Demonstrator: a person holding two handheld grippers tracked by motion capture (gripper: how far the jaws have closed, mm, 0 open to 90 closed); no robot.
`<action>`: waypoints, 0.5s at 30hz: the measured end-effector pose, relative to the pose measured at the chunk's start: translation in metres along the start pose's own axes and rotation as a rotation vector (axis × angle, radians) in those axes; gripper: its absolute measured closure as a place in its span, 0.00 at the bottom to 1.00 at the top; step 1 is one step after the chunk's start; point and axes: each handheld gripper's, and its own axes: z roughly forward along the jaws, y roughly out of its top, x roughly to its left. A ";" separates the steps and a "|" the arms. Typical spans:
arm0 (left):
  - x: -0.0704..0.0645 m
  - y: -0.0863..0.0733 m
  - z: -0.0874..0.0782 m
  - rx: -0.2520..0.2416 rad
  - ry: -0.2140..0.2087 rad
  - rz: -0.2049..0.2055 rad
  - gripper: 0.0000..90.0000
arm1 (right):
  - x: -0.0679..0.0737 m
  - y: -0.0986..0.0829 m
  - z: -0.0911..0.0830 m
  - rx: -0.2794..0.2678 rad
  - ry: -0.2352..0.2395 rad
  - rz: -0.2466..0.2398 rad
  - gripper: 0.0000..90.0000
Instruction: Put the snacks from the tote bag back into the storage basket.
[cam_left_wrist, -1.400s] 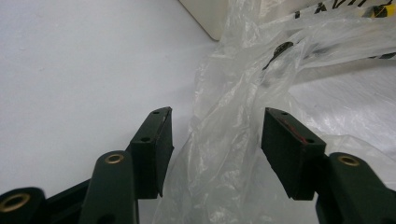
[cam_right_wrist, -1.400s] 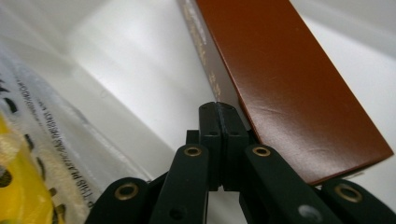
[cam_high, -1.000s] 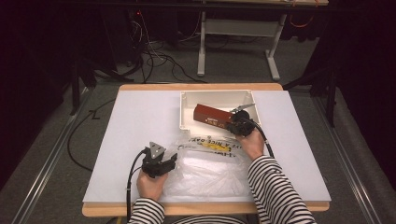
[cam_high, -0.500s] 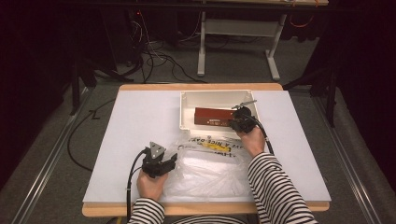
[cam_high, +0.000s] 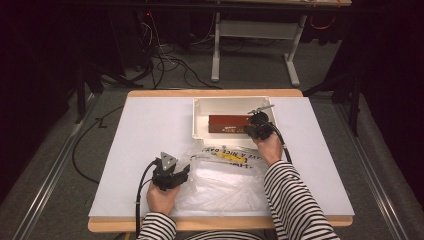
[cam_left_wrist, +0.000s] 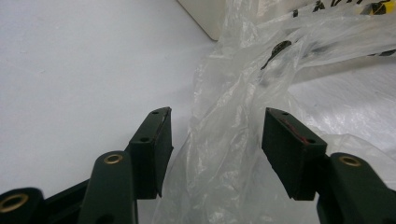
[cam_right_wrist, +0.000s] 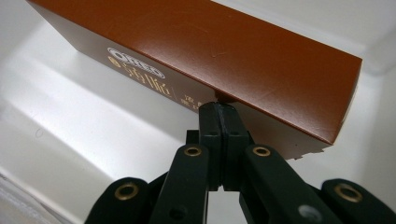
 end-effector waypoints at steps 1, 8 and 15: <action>0.000 0.000 0.000 -0.001 0.000 -0.001 0.48 | 0.000 0.000 -0.002 -0.007 0.004 0.004 1.00; 0.000 0.000 -0.001 -0.011 -0.010 0.002 0.51 | 0.002 -0.006 -0.019 -0.059 0.030 -0.025 1.00; 0.000 0.001 -0.004 -0.032 -0.041 -0.006 0.52 | 0.003 -0.016 -0.037 -0.106 0.050 -0.049 1.00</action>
